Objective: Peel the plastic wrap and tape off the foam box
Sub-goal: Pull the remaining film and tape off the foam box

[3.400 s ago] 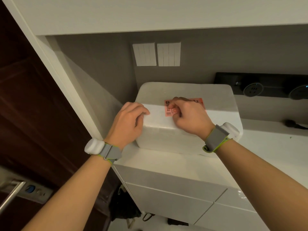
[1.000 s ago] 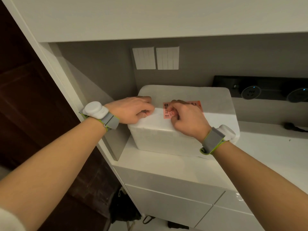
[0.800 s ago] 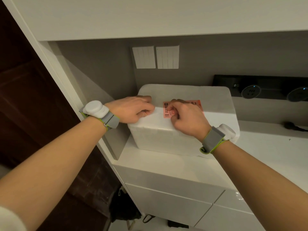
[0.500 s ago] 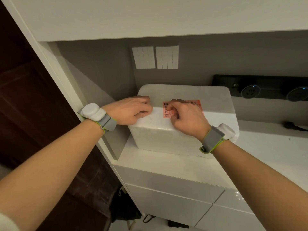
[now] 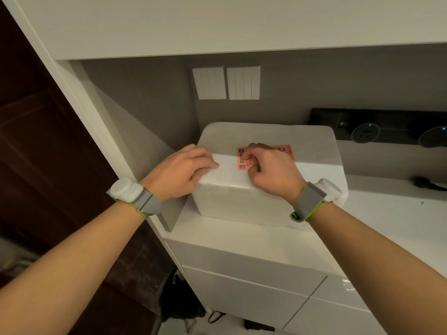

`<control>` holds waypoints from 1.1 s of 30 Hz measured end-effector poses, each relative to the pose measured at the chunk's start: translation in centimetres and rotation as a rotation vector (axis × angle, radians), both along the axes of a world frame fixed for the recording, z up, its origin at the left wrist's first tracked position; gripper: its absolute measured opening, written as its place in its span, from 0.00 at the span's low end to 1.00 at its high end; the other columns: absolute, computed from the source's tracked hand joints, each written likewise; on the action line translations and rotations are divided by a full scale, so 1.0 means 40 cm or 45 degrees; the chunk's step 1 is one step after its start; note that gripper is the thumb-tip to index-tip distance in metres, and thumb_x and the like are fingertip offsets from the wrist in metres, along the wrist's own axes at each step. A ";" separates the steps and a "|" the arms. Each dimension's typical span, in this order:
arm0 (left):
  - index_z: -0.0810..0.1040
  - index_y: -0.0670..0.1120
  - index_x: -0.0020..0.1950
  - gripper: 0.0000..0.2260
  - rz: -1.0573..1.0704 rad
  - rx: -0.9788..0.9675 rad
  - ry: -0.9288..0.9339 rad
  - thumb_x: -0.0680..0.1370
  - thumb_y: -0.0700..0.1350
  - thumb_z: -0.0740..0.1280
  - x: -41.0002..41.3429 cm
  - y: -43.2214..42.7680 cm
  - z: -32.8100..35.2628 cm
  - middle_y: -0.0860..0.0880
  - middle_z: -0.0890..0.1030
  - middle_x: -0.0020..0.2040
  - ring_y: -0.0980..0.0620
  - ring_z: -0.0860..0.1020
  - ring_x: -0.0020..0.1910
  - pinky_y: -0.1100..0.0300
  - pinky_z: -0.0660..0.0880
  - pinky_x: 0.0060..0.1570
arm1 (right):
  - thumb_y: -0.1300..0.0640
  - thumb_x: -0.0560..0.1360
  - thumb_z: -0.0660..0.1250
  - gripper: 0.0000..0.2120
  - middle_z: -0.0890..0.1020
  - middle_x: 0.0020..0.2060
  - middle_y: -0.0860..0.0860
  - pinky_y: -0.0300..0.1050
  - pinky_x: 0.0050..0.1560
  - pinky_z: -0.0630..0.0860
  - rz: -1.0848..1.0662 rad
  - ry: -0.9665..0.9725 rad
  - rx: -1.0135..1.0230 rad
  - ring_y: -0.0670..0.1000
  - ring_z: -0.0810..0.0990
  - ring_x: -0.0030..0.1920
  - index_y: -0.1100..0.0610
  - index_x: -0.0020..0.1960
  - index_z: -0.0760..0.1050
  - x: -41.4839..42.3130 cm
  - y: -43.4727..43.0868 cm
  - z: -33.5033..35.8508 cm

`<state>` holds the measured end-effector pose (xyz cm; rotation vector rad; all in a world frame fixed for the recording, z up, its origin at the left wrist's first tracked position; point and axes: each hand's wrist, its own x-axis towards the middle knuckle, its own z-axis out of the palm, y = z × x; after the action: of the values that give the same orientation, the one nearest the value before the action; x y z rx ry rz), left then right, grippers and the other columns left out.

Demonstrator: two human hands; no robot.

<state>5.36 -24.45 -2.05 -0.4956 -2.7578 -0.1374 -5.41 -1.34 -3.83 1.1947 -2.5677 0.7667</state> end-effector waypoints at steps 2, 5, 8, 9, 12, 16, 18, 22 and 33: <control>0.80 0.46 0.57 0.09 -0.006 0.009 -0.007 0.80 0.41 0.63 -0.001 0.006 0.007 0.50 0.77 0.56 0.50 0.73 0.54 0.50 0.74 0.52 | 0.60 0.73 0.62 0.15 0.82 0.53 0.51 0.47 0.48 0.77 -0.002 0.002 0.000 0.56 0.81 0.50 0.53 0.58 0.77 -0.002 0.000 -0.001; 0.79 0.47 0.53 0.05 -0.005 0.001 -0.026 0.80 0.42 0.63 -0.011 0.012 0.019 0.51 0.76 0.53 0.50 0.72 0.52 0.49 0.73 0.50 | 0.60 0.72 0.62 0.15 0.82 0.53 0.51 0.47 0.47 0.77 -0.004 0.007 -0.004 0.57 0.81 0.50 0.53 0.58 0.77 -0.004 0.000 -0.003; 0.77 0.47 0.50 0.04 -0.007 -0.016 -0.049 0.81 0.41 0.62 -0.024 0.019 0.025 0.51 0.75 0.50 0.49 0.71 0.49 0.49 0.72 0.48 | 0.60 0.72 0.62 0.15 0.82 0.53 0.51 0.47 0.47 0.77 -0.006 0.010 -0.005 0.57 0.81 0.50 0.53 0.58 0.77 -0.005 -0.001 -0.003; 0.76 0.47 0.50 0.04 -0.014 -0.029 -0.052 0.81 0.41 0.62 -0.026 0.022 0.027 0.51 0.75 0.50 0.49 0.71 0.49 0.48 0.72 0.48 | 0.60 0.72 0.62 0.15 0.82 0.53 0.50 0.47 0.47 0.77 -0.006 0.008 -0.004 0.57 0.81 0.50 0.52 0.58 0.77 -0.005 -0.001 -0.004; 0.75 0.44 0.48 0.05 -0.043 -0.054 -0.058 0.81 0.39 0.61 -0.027 0.022 0.031 0.49 0.75 0.48 0.48 0.70 0.48 0.49 0.71 0.49 | 0.60 0.72 0.62 0.15 0.82 0.52 0.50 0.47 0.46 0.76 -0.011 -0.001 -0.004 0.57 0.81 0.49 0.52 0.57 0.77 -0.007 -0.002 -0.004; 0.74 0.43 0.47 0.05 -0.028 -0.010 0.000 0.79 0.35 0.61 -0.009 0.017 0.025 0.48 0.75 0.45 0.47 0.71 0.48 0.48 0.70 0.52 | 0.61 0.72 0.61 0.14 0.82 0.52 0.51 0.49 0.47 0.77 -0.009 -0.009 -0.004 0.57 0.81 0.50 0.53 0.57 0.76 -0.012 -0.002 -0.002; 0.74 0.42 0.46 0.05 -0.023 0.021 0.031 0.79 0.33 0.61 0.004 0.018 0.022 0.48 0.74 0.43 0.47 0.72 0.45 0.50 0.71 0.52 | 0.61 0.72 0.61 0.14 0.82 0.51 0.51 0.50 0.47 0.78 -0.016 -0.002 0.005 0.58 0.81 0.49 0.54 0.56 0.76 -0.015 -0.005 -0.003; 0.74 0.40 0.47 0.05 -0.019 -0.025 0.093 0.79 0.33 0.60 0.034 0.021 0.023 0.47 0.74 0.42 0.47 0.72 0.43 0.53 0.72 0.49 | 0.60 0.72 0.60 0.13 0.82 0.51 0.52 0.50 0.48 0.78 -0.047 0.050 0.060 0.59 0.80 0.49 0.54 0.55 0.75 -0.030 -0.012 -0.004; 0.75 0.42 0.46 0.13 0.043 -0.097 0.058 0.69 0.25 0.66 0.131 0.052 0.001 0.47 0.74 0.41 0.47 0.73 0.40 0.52 0.75 0.41 | 0.58 0.74 0.60 0.12 0.82 0.51 0.53 0.44 0.42 0.66 -0.060 0.080 0.136 0.60 0.80 0.50 0.54 0.56 0.74 -0.064 -0.031 -0.006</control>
<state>10.58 -22.38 -1.99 -0.4652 -2.7330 -0.0130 -7.98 -2.57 -4.07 1.1644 -2.6037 0.5791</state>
